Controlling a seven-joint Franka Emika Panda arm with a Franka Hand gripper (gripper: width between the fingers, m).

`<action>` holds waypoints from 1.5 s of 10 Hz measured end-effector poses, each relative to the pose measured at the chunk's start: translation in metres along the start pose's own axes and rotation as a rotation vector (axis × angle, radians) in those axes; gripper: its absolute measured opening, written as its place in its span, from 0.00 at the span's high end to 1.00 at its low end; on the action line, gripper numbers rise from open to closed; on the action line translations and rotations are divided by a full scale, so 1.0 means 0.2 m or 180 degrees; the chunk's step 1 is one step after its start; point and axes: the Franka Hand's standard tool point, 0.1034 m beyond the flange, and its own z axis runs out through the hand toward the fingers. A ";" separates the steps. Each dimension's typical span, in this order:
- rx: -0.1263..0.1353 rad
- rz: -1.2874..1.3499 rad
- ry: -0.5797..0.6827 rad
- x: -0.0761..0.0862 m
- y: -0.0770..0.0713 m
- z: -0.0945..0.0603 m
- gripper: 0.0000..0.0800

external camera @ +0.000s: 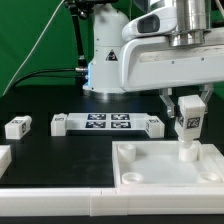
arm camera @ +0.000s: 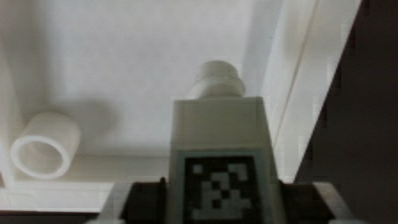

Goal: Assemble one leg

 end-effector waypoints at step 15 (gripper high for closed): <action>0.0014 -0.0030 0.0266 0.21 -0.06 0.09 0.63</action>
Offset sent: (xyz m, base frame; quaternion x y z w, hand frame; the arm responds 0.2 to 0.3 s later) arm 0.0409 0.0157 0.0277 0.0081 -0.0260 -0.0100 0.9996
